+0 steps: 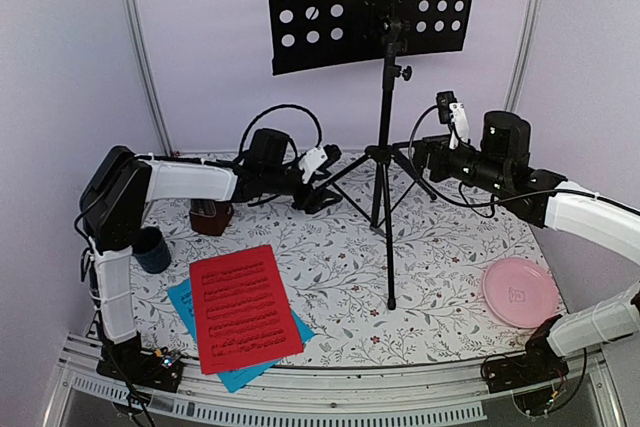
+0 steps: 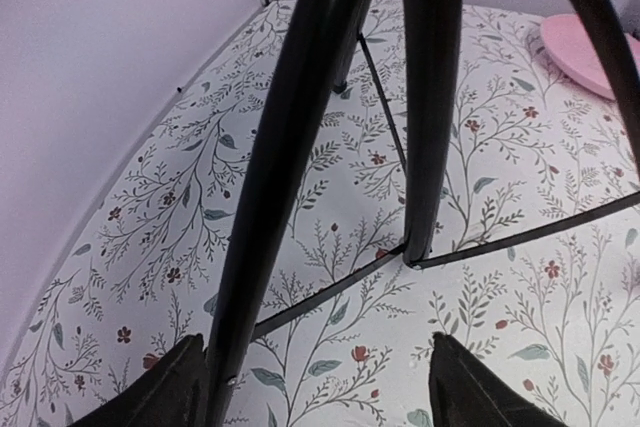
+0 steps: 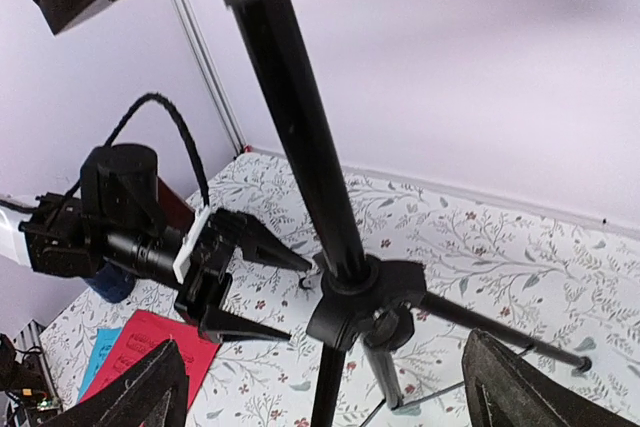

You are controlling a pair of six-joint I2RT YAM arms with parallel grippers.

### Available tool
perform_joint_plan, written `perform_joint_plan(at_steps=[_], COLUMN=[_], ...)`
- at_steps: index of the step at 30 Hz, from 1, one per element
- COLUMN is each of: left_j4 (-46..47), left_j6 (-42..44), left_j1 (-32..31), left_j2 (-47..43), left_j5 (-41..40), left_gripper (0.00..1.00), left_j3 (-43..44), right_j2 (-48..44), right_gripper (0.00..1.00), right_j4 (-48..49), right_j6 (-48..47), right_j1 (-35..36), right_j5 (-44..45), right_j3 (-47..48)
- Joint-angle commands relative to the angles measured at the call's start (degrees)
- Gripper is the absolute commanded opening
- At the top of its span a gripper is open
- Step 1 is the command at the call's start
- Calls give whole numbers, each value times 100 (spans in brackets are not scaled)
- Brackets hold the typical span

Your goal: Set up the instrument practice props

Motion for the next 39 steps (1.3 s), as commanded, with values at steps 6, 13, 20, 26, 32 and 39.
perform_joint_plan(at_steps=[6,13,20,26,32,39], left_j4=[-763,-1000,-795,-257,27,315], left_j6=[-126,33,32,-168,-297,-458], left_j1=[405,410,410,410,397,232], left_j2=[578,944,675,298,41,-153], left_j5=[1136,1242,1453,1392,1432,1472], left_gripper=[74,69,51,42,36,33], left_j3=[958,1319,862,146,-360,-789], right_j2=[246,727,953,1093,1126,1265], right_gripper=[94,89,77,63,55,51], right_j4=[113,163,46,-71,-160,-170], right_j6=[839,1151,1232,1152,989,534], right_j1=[434,714,708,463,250,-153], right_j5=[388,533,1097,1199,1256,1013], right_j3=[-646,-938,-1058,-991,-911,-682])
